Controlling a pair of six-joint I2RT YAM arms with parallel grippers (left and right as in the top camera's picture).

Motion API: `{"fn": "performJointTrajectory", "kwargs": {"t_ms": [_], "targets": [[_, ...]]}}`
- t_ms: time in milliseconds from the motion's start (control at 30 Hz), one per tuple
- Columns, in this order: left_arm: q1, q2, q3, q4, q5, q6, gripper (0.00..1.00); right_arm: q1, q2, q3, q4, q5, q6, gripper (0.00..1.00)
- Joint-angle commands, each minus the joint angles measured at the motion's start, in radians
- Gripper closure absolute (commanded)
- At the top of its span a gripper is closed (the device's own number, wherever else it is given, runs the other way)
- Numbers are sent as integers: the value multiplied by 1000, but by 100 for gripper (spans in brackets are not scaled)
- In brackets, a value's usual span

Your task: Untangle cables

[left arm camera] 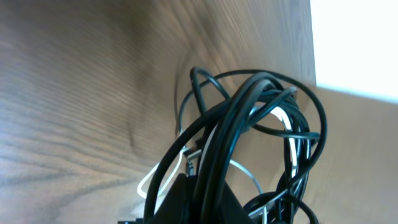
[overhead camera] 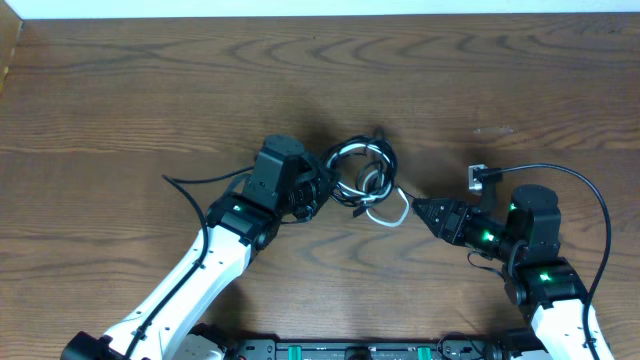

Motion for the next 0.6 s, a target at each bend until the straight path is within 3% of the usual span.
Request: {"fn": "performJointTrajectory", "kwargs": {"t_ms": [0, 100, 200, 467, 567], "targets": [[39, -20, 19, 52, 271, 238, 92, 3, 0, -4, -24, 55, -89, 61], [74, -20, 19, 119, 469, 346, 92, 3, 0, -4, -27, 56, -136, 62], [121, -18, 19, 124, 582, 350, 92, 3, 0, -4, -28, 73, -141, 63], [190, 18, 19, 124, 778, 119, 92, 3, 0, -4, -66, 76, -140, 65], [191, 22, 19, 124, 814, 89, 92, 3, 0, -4, -103, 76, -140, 64]]}}
